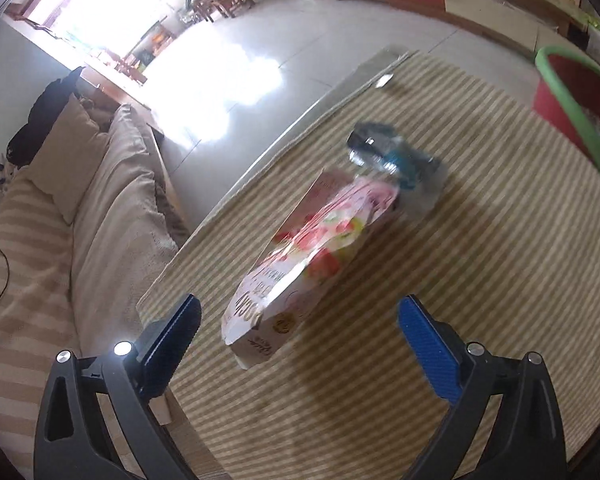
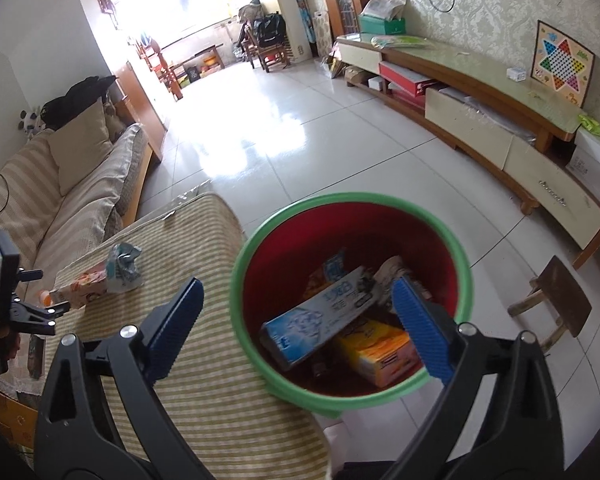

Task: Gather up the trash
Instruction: 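Grasp the pink Pocky box with the left tool while the right tool grasps the foil wrapper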

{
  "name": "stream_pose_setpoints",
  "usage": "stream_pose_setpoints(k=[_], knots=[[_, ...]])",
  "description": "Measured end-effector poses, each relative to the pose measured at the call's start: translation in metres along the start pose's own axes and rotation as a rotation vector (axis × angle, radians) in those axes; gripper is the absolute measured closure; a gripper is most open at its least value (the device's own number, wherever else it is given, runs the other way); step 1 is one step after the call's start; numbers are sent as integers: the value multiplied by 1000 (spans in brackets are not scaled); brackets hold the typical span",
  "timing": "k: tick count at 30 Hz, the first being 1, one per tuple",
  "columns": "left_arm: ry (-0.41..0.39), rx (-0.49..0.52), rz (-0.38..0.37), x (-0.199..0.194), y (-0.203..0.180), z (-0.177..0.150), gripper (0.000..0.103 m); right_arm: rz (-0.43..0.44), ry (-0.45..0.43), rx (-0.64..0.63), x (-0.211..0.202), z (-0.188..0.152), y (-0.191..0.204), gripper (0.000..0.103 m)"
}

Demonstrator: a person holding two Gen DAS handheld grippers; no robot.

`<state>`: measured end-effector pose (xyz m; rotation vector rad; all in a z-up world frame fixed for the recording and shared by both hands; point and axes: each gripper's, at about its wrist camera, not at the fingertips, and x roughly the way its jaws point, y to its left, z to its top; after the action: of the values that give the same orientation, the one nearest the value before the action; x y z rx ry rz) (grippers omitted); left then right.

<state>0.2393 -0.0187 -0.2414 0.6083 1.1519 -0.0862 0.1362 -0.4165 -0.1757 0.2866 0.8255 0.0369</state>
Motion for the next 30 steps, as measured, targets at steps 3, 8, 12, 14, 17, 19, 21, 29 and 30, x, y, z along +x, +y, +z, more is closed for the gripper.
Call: stream_pose_setpoints(k=[3, 8, 12, 14, 17, 19, 21, 29, 30], knots=[[38, 22, -3, 18, 2, 3, 10, 26, 20, -25, 4, -2, 14, 9], [87, 30, -16, 40, -3, 12, 35, 53, 51, -97, 12, -4, 43, 9], [70, -18, 6, 35, 5, 10, 67, 88, 77, -134, 19, -7, 64, 9], [59, -64, -39, 25, 12, 2, 73, 108, 91, -160, 26, -8, 78, 9], [17, -116, -66, 1, 14, -22, 75, 148, 113, -189, 39, -5, 101, 9], [-8, -185, -121, -15, 14, -44, 75, 186, 139, -207, 52, -2, 122, 9], [-27, -255, -168, -32, 12, -72, 75, 222, 158, -224, 66, 1, 143, 9], [11, -572, -309, -69, -3, -188, 74, 254, 248, -369, 142, 3, 238, 9], [22, -598, -316, -67, -2, -195, 74, 246, 269, -386, 155, 2, 250, 9]])
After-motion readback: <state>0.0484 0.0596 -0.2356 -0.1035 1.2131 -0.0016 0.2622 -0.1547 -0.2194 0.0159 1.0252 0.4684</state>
